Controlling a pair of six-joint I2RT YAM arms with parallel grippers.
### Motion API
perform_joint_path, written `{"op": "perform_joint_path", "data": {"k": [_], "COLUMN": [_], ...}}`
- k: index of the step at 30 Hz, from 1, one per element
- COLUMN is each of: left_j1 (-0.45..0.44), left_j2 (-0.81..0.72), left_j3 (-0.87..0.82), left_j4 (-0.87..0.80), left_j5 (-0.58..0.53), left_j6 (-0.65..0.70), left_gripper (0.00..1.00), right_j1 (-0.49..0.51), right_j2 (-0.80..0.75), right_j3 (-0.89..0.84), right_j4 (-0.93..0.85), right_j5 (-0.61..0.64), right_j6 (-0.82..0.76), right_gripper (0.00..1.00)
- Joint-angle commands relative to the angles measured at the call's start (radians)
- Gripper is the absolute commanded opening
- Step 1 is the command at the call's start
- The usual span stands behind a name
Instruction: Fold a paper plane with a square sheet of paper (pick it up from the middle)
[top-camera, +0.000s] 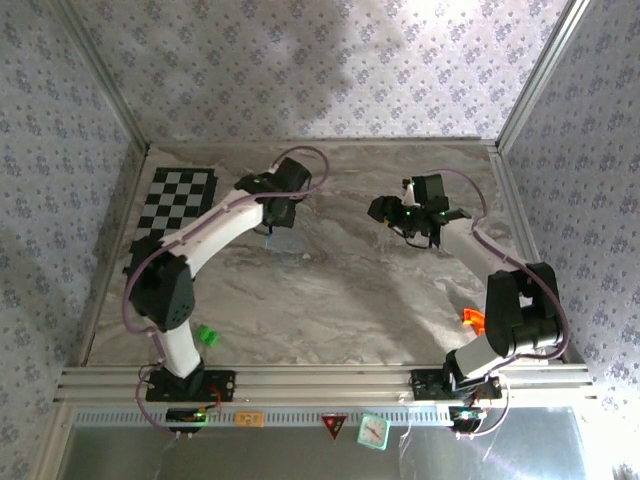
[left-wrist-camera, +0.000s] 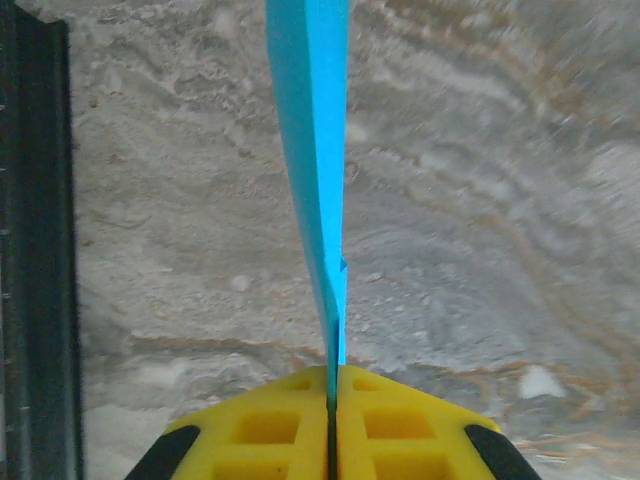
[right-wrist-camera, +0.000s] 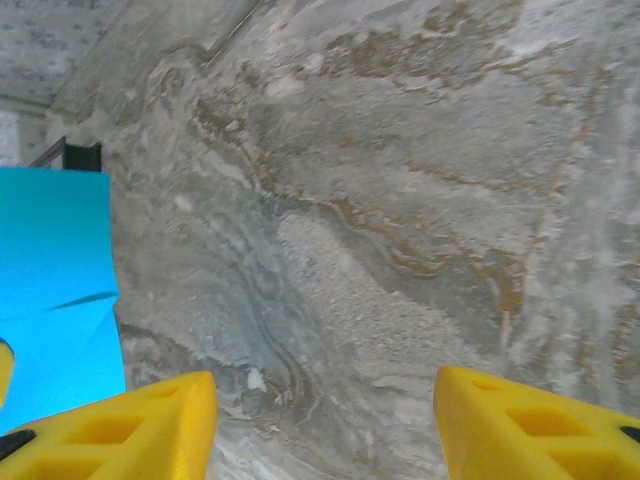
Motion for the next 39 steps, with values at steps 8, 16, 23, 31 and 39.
{"op": "perform_joint_path", "data": {"k": [8, 16, 23, 31, 39], "left_j1": [-0.143, -0.161, -0.086, 0.065, 0.223], "left_j2": [0.225, 0.248, 0.116, -0.129, -0.367], "left_j3": [0.134, 0.104, -0.026, -0.305, -0.615], "left_j4": [-0.109, 0.047, 0.240, 0.398, 0.538], "left_j5": [-0.020, 0.253, 0.480, 0.539, 0.567], "left_j6": [-0.079, -0.163, -0.197, -0.302, -0.377], "left_gripper": [0.15, 0.27, 0.52, 0.70, 0.96], "right_j1": [-0.068, -0.080, -0.017, 0.219, 0.399], "right_j2": [-0.104, -0.111, -0.040, 0.145, 0.377], "right_j3": [-0.093, -0.116, -0.058, 0.081, 0.274], "right_j4": [-0.087, -0.099, -0.101, -0.068, -0.092], "right_j5": [0.184, 0.196, 0.134, 0.054, 0.032], "right_j6": [0.059, 0.071, 0.022, -0.009, -0.030], "right_gripper": [0.61, 0.60, 0.53, 0.33, 0.22]}}
